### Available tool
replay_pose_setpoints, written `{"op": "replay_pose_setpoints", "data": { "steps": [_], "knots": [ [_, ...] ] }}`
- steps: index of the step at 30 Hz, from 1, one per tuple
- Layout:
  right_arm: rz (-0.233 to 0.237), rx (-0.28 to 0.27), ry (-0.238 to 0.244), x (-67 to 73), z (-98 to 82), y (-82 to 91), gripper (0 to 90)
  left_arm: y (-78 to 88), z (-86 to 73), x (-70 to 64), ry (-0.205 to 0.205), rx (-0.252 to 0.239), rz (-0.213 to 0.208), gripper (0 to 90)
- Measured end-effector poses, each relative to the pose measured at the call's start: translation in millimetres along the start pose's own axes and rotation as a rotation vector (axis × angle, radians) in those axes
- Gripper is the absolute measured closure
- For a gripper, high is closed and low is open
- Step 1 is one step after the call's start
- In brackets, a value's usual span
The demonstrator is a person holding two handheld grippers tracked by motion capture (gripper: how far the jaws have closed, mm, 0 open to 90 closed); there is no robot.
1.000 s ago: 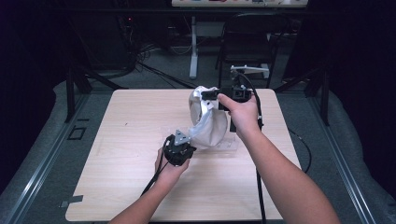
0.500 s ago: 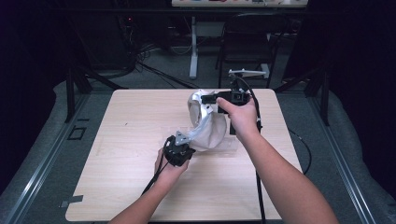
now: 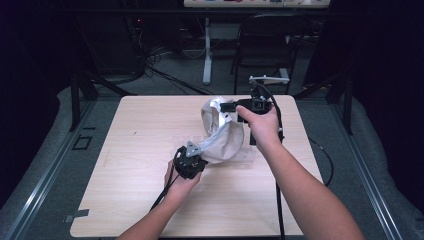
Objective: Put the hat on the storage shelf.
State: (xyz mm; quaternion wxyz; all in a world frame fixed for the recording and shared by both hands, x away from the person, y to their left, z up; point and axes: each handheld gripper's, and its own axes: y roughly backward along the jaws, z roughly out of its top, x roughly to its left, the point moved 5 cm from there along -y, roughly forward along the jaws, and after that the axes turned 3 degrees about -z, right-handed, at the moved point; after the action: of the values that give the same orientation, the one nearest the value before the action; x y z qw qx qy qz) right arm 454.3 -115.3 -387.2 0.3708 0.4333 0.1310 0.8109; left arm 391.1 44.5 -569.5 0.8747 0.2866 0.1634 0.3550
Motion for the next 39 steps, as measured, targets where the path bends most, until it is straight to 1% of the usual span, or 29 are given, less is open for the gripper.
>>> {"op": "replay_pose_setpoints", "data": {
  "steps": [8, 10, 13, 17, 20, 22, 25, 27, 28, 29, 30, 33, 35, 39],
  "knots": [
    [0.006, 0.001, 0.001, 0.5, -1.9, 0.1, 81.9, 0.1, 0.0, 0.6, 0.008, -0.004, -0.003, 84.3],
    [0.005, 0.001, 0.001, 0.3, -1.7, -0.1, 81.9, 0.6, 0.4, 0.4, 0.016, -0.007, -0.004, 83.6],
    [0.004, 0.001, 0.003, -0.9, -1.4, 0.6, 81.9, 2.0, 0.9, -0.5, 0.024, -0.011, -0.006, 78.9],
    [0.003, -0.005, -0.001, -2.8, -0.6, 1.7, 81.9, 8.1, 2.7, -3.0, 0.023, -0.039, -0.007, 67.9],
    [-0.001, -0.008, -0.003, -4.2, -0.2, 3.1, 81.8, 13.6, 3.4, -5.5, 0.011, -0.048, -0.009, 64.7],
    [-0.003, -0.011, -0.005, -4.6, 0.0, 3.7, 81.8, 16.2, 3.4, -6.8, 0.011, -0.049, -0.012, 63.6],
    [-0.009, -0.01, -0.003, -5.3, -0.1, 4.5, 81.8, 19.5, 3.3, -7.8, 0.013, -0.049, -0.038, 61.8],
    [-0.009, -0.01, -0.003, -5.5, -0.2, 4.8, 81.8, 22.7, 2.8, -7.4, 0.017, -0.045, -0.048, 60.3],
    [-0.009, -0.009, -0.003, -5.5, -0.2, 4.9, 81.8, 25.7, 2.6, -7.3, 0.025, -0.052, -0.054, 59.8],
    [-0.01, -0.01, -0.002, -5.4, -0.2, 4.9, 81.8, 27.7, 2.3, -6.9, 0.021, -0.052, -0.054, 58.7],
    [-0.009, -0.008, 0.0, -5.5, -0.2, 5.1, 81.8, 29.4, 1.9, -7.0, 0.025, -0.057, -0.053, 57.7],
    [-0.008, -0.008, 0.001, -5.5, -0.3, 5.2, 81.7, 37.3, -1.0, -5.1, 0.017, -0.063, -0.05, 54.9],
    [-0.007, -0.011, -0.002, -5.3, -0.4, 5.3, 81.7, 43.6, -4.2, -2.1, 0.008, -0.077, -0.028, 53.6],
    [-0.011, -0.01, 0.002, -6.8, -0.9, 6.5, 81.6, 56.9, -12.6, 6.9, 0.014, -0.084, -0.01, 52.5]
  ]
}}
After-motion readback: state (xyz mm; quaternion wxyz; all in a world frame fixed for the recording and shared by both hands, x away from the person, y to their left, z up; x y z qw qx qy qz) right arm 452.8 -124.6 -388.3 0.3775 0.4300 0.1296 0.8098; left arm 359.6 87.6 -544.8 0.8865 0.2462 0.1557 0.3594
